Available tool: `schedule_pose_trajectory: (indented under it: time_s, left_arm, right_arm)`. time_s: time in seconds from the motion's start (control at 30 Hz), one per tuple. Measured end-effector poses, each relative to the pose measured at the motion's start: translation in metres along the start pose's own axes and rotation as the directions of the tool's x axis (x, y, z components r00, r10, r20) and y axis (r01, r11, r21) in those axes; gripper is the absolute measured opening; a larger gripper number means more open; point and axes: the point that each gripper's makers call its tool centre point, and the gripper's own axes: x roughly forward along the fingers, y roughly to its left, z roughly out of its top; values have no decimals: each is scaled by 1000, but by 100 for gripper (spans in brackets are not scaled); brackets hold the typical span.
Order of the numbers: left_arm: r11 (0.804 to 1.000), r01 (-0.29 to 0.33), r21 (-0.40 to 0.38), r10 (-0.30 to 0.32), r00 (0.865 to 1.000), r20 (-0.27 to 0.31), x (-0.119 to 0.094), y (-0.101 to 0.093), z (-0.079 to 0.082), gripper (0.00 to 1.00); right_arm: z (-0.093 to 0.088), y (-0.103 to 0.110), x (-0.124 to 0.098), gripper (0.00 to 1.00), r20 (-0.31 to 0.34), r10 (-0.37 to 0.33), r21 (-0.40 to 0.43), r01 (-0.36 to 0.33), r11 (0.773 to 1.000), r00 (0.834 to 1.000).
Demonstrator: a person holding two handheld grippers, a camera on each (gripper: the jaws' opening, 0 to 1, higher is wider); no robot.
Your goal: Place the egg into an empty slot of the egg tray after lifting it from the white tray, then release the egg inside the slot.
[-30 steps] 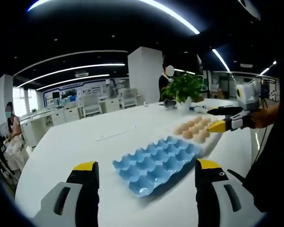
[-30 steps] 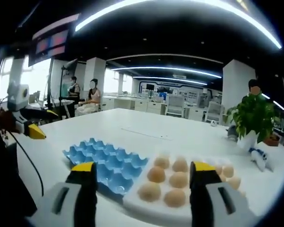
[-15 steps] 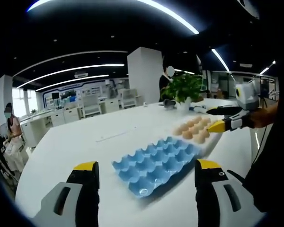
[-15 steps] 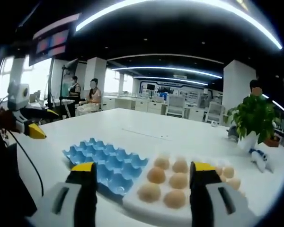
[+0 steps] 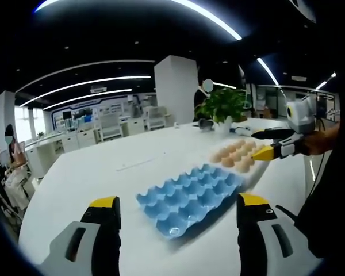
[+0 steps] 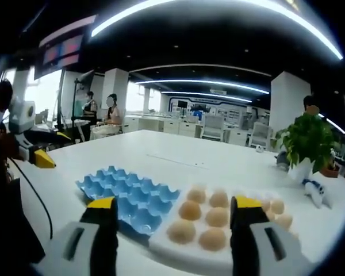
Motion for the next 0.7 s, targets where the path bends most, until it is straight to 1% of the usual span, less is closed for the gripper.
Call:
schedule_pose_trajectory:
  time_s: [0.23,0.4,0.6,0.63,0.7]
  left_arm:
    - [1000,-7,-6,7,1000,-7,-1,1,0,85]
    - [1000,-15,-15,15,1000,2,-2,5,2,85]
    - [1000,-6,-17,6,1000,-5,-1,0,6,85]
    - [1000,-6,-16,6,1000,-7,0,0,7,85]
    - [1000,-14,-14,14,1000,-11,0,0,8,85]
  right_arm:
    - [-2,3,0,82,-9,7,4,-7,1000,1000]
    - [-2,3,0,82,-9,7,2,-6,1000,1000]
    - [-5,4,1,81,-14,7,7,-7,1000,1000]
    - [-5,4,2,81,-15,8,9,-7,1000,1000]
    - [-10,3,2,74,-28,0,23,0,1000,1000]
